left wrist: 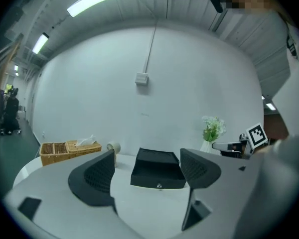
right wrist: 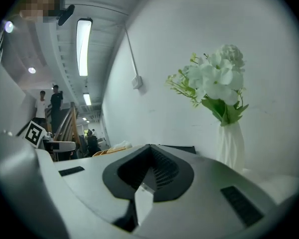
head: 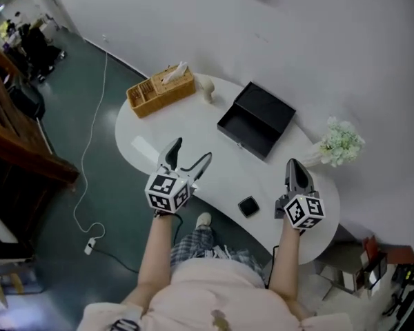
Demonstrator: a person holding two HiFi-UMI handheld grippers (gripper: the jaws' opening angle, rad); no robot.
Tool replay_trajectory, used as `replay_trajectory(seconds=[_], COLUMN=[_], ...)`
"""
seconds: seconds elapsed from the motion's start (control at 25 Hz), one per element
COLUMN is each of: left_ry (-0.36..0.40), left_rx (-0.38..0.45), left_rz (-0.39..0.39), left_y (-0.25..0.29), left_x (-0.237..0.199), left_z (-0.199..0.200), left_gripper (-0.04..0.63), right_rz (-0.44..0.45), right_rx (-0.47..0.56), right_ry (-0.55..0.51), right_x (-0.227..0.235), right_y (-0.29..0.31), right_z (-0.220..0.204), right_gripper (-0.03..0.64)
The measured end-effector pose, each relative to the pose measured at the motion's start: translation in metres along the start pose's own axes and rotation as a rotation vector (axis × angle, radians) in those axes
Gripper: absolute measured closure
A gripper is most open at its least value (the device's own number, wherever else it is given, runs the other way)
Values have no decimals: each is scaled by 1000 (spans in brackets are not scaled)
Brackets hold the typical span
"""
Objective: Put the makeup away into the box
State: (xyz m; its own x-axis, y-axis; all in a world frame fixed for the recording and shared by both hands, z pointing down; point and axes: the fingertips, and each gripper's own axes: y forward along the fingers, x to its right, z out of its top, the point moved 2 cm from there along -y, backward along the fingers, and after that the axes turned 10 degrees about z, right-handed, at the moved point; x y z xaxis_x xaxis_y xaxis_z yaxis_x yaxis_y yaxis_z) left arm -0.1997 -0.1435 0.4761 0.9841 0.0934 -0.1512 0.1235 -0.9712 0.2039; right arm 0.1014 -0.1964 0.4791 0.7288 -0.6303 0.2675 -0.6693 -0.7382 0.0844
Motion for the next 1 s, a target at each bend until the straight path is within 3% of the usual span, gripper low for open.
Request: replay_trajectory(seconds=[0.16,0.4,0.72,1.0], left_ry=[47,48,69,139], left_rx=[-11,-30,-73,-135], left_rz=[-119,-238,-336,-457], left_y=[39,72,88,89], left_x=[-1,12,55,114], left_z=[12,13,-9,-38], left_gripper=[199,201,201,201], right_rz=[-114,-240,-304,-341], right_rx=[34,48,54,36], right_ry=[-2,-8,-15,20], right_x=[3,7,20,20], right_y=[3,-13,-35,-61], right_z=[6,13,13,-8], right_gripper=[601,601,601,601])
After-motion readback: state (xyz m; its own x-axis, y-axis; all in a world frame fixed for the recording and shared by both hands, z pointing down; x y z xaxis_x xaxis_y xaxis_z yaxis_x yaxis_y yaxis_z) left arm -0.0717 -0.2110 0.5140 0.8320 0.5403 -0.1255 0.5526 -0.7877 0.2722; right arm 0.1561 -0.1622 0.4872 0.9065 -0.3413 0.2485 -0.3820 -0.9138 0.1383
